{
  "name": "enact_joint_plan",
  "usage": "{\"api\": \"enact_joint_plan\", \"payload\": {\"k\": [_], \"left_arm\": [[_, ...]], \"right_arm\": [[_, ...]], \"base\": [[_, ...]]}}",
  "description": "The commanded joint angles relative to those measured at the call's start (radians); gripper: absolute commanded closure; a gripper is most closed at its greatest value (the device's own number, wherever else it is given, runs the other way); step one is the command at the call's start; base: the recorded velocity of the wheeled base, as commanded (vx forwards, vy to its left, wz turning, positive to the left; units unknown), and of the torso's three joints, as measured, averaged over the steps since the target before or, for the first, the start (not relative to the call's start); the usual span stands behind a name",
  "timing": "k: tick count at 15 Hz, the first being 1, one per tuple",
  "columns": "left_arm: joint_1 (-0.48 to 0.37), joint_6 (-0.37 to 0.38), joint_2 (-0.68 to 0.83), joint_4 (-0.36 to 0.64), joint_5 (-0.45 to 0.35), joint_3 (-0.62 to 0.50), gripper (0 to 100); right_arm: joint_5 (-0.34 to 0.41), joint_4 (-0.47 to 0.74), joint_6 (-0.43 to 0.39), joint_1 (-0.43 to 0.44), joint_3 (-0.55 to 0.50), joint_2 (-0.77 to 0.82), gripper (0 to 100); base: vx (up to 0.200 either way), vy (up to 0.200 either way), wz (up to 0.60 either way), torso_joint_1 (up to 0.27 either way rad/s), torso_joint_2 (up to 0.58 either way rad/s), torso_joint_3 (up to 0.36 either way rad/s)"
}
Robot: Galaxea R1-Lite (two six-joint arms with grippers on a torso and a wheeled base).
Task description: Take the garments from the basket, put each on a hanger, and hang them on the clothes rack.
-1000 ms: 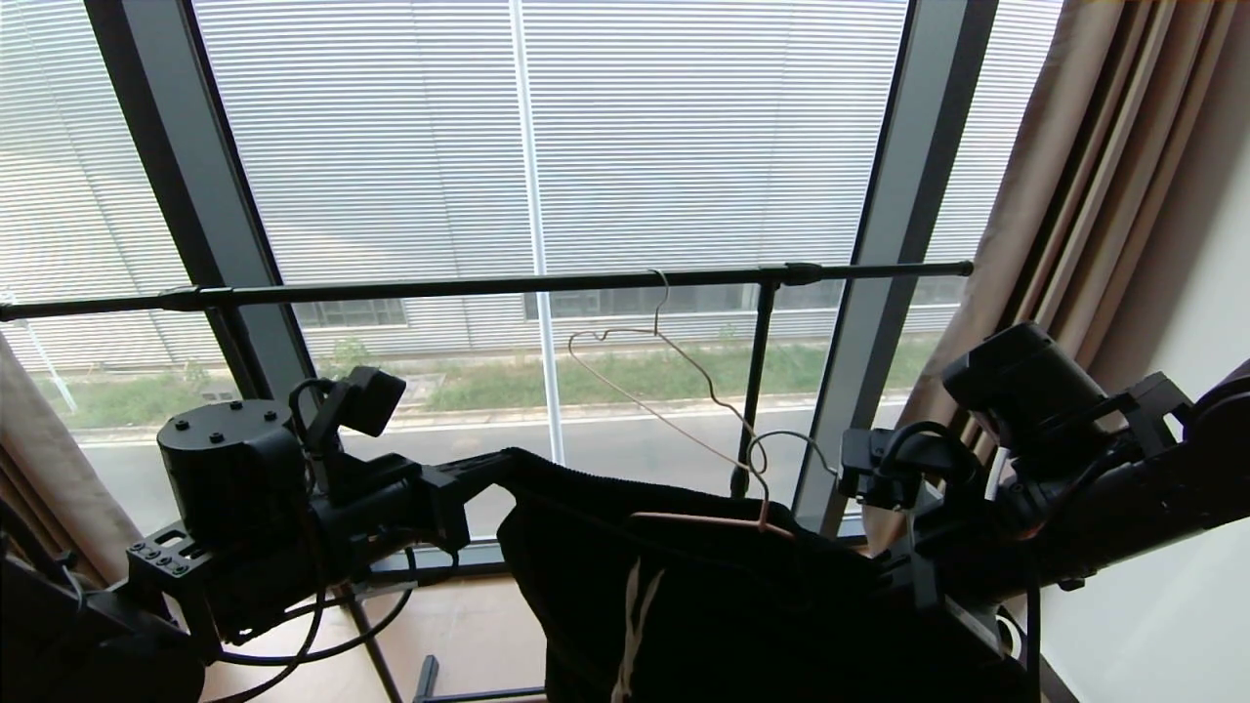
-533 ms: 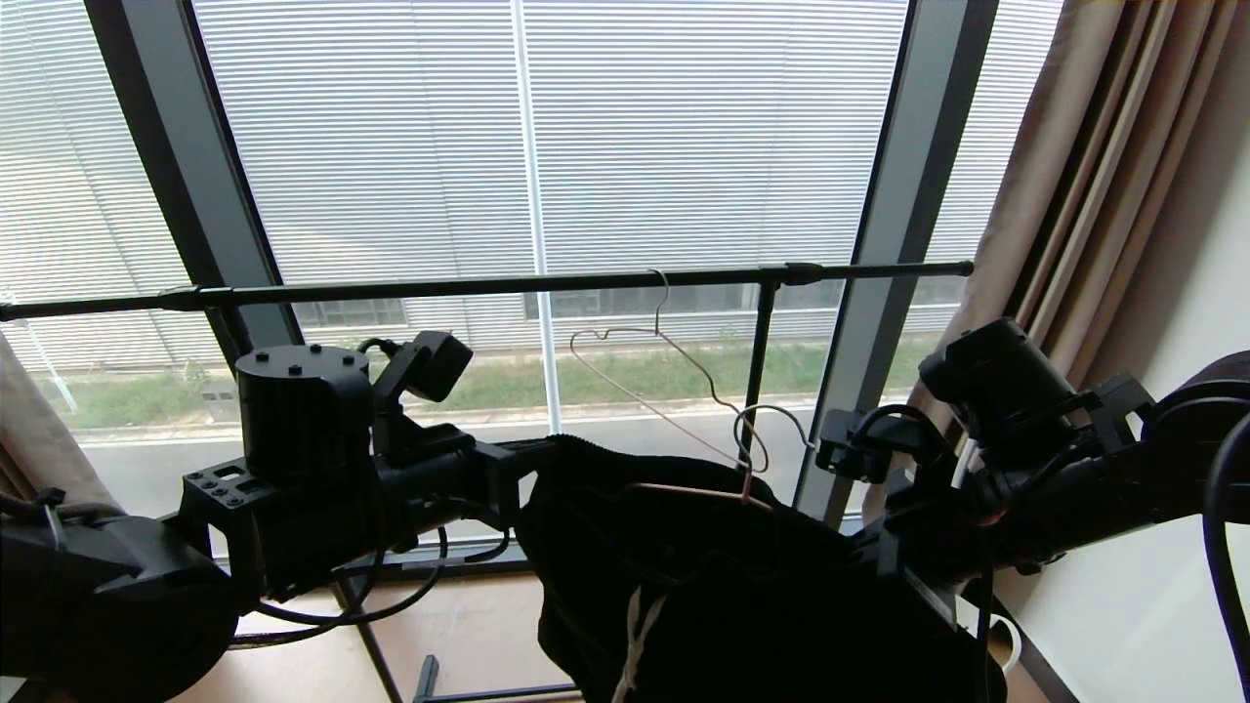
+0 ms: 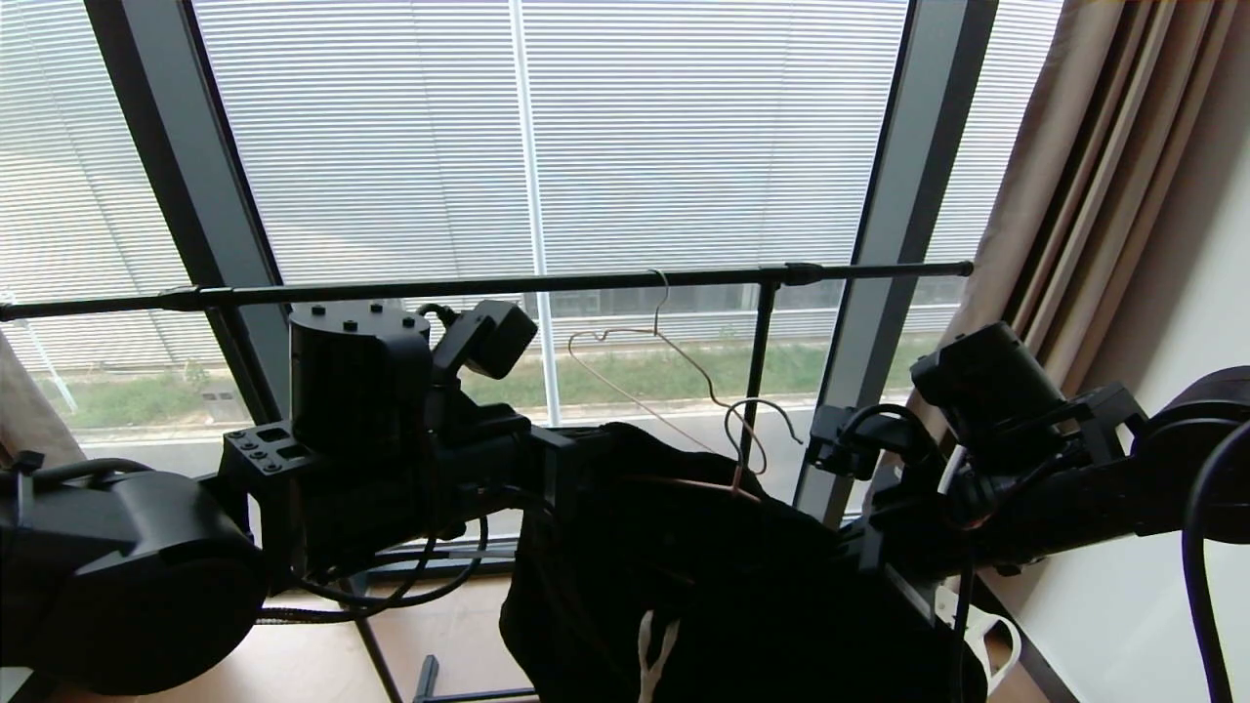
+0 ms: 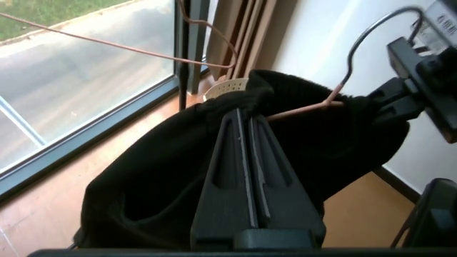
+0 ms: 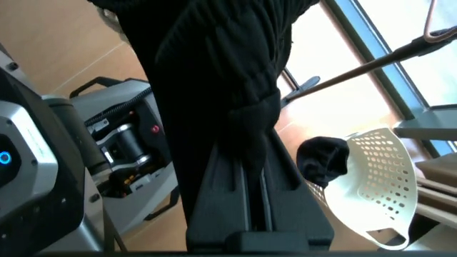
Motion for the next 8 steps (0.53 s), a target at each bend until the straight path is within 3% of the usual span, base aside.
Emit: {"api": "enact_joint_plan", "payload": {"k": [1, 4, 8], "left_arm": [[-0.013, 0.0, -0.009, 0.04, 0.0, -0.053, 100], [-0.045, 0.0, -0.01, 0.153, 0.077, -0.137, 100], [-0.062, 0.0, -0.006, 0.215, 0.12, -0.182, 100]], "right_arm": [[0.0, -0.004, 0.01, 0.008, 0.007, 0.001, 100], [0.001, -0.072, 0.056, 0.03, 0.032, -0.005, 100], [0.001, -0.302, 0.082, 0.067, 0.154, -0.017, 100]], "base": [[0.0, 0.0, 0.0, 0.0, 0.0, 0.0], [0.0, 0.0, 0.0, 0.0, 0.0, 0.0], [0.0, 0.0, 0.0, 0.0, 0.0, 0.0]]}}
